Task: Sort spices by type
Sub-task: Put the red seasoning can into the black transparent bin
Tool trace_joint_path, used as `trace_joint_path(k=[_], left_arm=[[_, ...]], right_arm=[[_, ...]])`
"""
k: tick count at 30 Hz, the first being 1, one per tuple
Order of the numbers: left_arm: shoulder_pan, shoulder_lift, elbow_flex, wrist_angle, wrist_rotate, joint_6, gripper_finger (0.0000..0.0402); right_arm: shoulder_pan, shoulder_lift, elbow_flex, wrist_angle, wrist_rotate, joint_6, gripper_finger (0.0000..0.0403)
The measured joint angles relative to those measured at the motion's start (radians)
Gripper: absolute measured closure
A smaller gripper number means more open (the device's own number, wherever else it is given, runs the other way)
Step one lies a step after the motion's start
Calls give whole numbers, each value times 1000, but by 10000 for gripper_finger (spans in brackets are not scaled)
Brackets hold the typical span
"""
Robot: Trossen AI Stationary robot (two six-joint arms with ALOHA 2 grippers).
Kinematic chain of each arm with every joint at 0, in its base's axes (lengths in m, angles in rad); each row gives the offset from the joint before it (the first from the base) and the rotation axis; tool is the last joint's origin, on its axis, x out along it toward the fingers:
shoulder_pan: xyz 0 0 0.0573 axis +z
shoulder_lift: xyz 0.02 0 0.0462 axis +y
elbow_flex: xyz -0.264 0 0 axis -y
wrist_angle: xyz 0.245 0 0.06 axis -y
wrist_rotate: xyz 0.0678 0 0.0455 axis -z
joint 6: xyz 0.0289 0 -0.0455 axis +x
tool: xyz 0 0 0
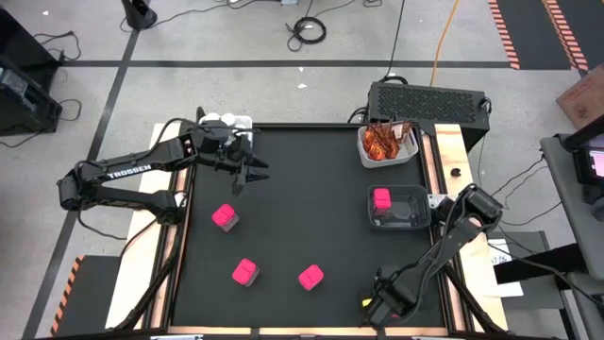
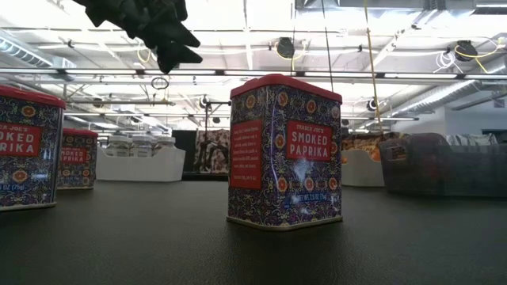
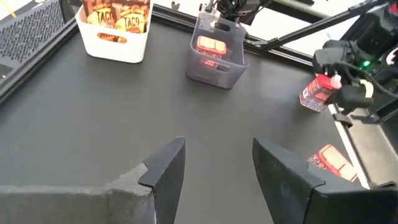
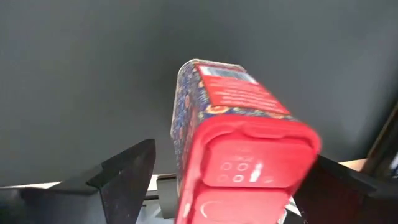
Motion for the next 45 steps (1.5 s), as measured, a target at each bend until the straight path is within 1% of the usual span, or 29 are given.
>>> trace_joint_path(k=[3,6,15,17,20,23,27,30,35,40,45], left_arm=[[-2,0,0,-1,0,-22,210],[-4,0,0,-1,0,-35,210],[-13,0,0,-2,-3,-36,210],[-12,0,0,-2,-10,-36,210],[-12,0,0,-2,-20,-35,210],[-13,0,0,-2,-29,-35,210],[-12,0,0,0,-30,-35,210],[-12,0,0,6,-30,-35,210],[-12,0,0,18,-31,-33,210],[-12,0,0,18,-31,-26,210],[-12,0,0,23,-30,3,210]], right_arm=[[0,14,0,26,-2,-1,74],[0,18,0,37,-2,0,93],[-3,-8,0,2,-4,-1,189],[-9,-25,0,2,-4,-5,203],[-22,-59,0,-4,3,-7,203],[-37,-105,0,-31,39,-7,204],[-80,-182,0,-124,75,-22,191],[-131,-245,0,-203,150,-53,192],[-254,-355,0,-324,296,-153,202],[-421,-449,0,-492,323,-299,191],[-582,-519,0,-587,364,-436,195]])
